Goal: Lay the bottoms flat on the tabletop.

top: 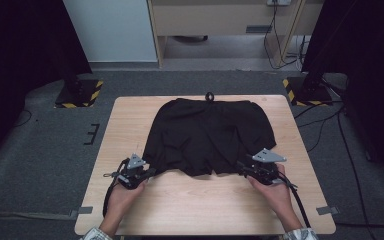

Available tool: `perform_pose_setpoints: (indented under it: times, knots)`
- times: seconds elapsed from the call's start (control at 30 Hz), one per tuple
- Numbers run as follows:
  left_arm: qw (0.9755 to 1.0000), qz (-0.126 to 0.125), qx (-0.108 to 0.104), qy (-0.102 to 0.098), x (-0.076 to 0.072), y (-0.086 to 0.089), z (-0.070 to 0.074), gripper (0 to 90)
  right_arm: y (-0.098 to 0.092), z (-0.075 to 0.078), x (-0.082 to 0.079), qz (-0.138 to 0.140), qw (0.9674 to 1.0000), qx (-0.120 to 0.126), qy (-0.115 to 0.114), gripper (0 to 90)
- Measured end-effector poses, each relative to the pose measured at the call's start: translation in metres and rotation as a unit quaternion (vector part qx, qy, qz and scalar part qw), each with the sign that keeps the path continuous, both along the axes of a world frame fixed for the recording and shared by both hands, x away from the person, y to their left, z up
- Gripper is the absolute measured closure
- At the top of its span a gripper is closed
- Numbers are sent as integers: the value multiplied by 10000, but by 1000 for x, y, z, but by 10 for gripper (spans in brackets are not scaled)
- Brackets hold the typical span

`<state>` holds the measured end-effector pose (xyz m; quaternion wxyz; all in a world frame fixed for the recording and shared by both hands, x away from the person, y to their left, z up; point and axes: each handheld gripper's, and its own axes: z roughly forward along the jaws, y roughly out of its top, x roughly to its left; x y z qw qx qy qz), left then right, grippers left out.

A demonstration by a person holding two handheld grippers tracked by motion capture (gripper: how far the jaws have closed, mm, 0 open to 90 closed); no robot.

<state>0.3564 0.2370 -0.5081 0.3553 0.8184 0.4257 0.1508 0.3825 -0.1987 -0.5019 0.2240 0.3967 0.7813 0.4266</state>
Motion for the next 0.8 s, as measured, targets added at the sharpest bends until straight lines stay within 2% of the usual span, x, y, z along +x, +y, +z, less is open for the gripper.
perform_pose_setpoints:
  times: [0.03, 0.07, 0.1, 0.13, 0.17, 0.2, 0.23, 0.27, 0.3, 0.33, 0.37, 0.5, 0.53, 0.57, 0.6, 0.67, 0.7, 0.73, 0.77, 0.8]
  knots:
    - [10000, 0, 0, 0, 0, 0, 0, 830, 0, 0, 0, 0, 10000, 0, 0, 522]
    - [9998, 117, -53, -122, -5, 3, 0, 756, 9, 0, 3, 165, 9999, 2, -4, 522]
    - [9998, 117, -53, -122, -5, 3, 0, 675, 14, 0, 5, 251, 9997, 4, -15, 522]
    - [9993, 211, -47, -292, -7, 4, 1, 675, 14, 0, 5, 251, 9997, 4, -15, 522]
    - [9988, 263, -65, -414, -8, 4, 2, 599, 20, 1, 5, 338, 9994, 5, -10, 524]
    - [9976, 302, -80, -625, -9, 3, 4, 530, 32, 1, 7, 511, 9987, 34, 9, 533]
    - [9976, 302, -80, -625, -9, 3, 4, 475, 32, 1, 7, 511, 9987, 34, 9, 533]
    - [9959, 354, -95, -829, -7, 1, 7, 427, 44, 1, 8, 708, 9975, 43, 48, 537]
    - [9959, 354, -95, -829, -7, 1, 7, 416, 44, 1, 8, 708, 9975, 43, 48, 537]
    - [9944, 317, 40, -1008, -3, -2, 8, 403, 57, 2, 9, 880, 9960, 105, 109, 540]
    - [9944, 317, 40, -1008, -3, -2, 8, 392, 57, 2, 9, 880, 9960, 105, 109, 540]
    - [9944, 344, -28, -1001, 8, -6, 6, 396, 90, 4, 10, 1261, 9915, 169, 254, 522]
    - [9955, 287, 30, -903, 12, -7, 1, 406, 95, 5, 10, 1322, 9907, 159, 281, 514]
    - [9955, 287, 30, -903, 12, -7, 1, 412, 95, 5, 10, 1322, 9907, 159, 281, 514]
    - [9962, 241, 49, -839, 14, -8, -1, 412, 103, 5, 11, 1399, 9896, 144, 298, 503]
    - [9972, 104, 67, -739, 16, -10, -1, 491, 124, 4, 15, 1548, 9870, 100, 417, 469]
    - [9972, 104, 67, -739, 16, -10, -1, 532, 124, 4, 15, 1548, 9870, 100, 417, 469]
    - [9975, 56, 46, -699, 16, -10, 0, 532, 131, 3, 16, 1554, 9868, 53, 450, 467]
    - [9976, 48, 38, -688, 16, -11, 0, 575, 137, 1, 17, 1567, 9865, 34, 479, 473]
    - [9983, -23, -43, -583, 15, -10, 1, 644, 148, -1, 21, 1605, 9856, -13, 531, 524]
